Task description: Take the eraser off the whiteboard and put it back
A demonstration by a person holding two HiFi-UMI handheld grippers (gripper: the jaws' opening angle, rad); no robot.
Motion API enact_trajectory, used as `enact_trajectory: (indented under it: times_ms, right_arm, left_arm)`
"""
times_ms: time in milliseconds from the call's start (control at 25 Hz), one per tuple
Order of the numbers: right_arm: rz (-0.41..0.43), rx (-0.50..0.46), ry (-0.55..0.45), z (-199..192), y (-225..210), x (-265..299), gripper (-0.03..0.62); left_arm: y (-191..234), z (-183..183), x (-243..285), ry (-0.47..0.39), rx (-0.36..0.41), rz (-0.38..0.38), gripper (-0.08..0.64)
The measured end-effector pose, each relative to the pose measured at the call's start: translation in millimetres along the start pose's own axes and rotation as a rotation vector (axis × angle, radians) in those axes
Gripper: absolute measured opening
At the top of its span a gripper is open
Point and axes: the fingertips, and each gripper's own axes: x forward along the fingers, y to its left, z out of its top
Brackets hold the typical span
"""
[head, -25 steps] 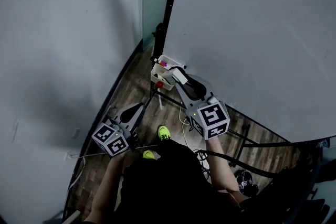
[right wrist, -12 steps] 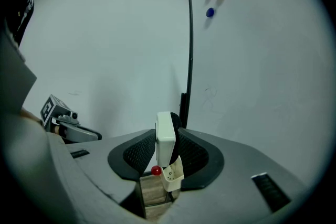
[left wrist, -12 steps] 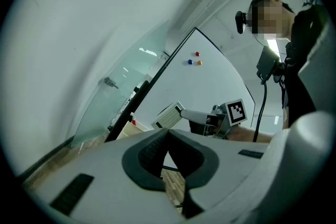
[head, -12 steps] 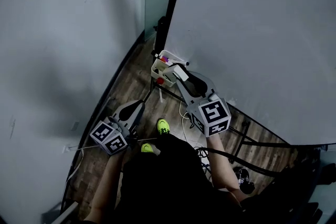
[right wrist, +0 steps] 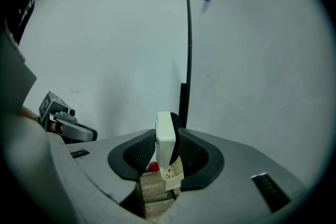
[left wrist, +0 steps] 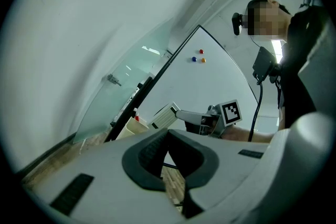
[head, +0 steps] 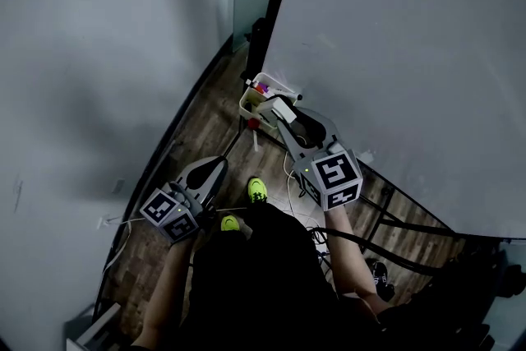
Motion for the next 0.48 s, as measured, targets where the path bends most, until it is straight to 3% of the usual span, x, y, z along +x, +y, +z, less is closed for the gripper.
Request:
enact_trajectory:
  times_ms: [480]
  right_arm:
    - [0.036,-0.002,0.051,-22,-8,17,0.135]
  left_arm:
    - [5,-6,11,-0.006,-0.015,0.018,0.011]
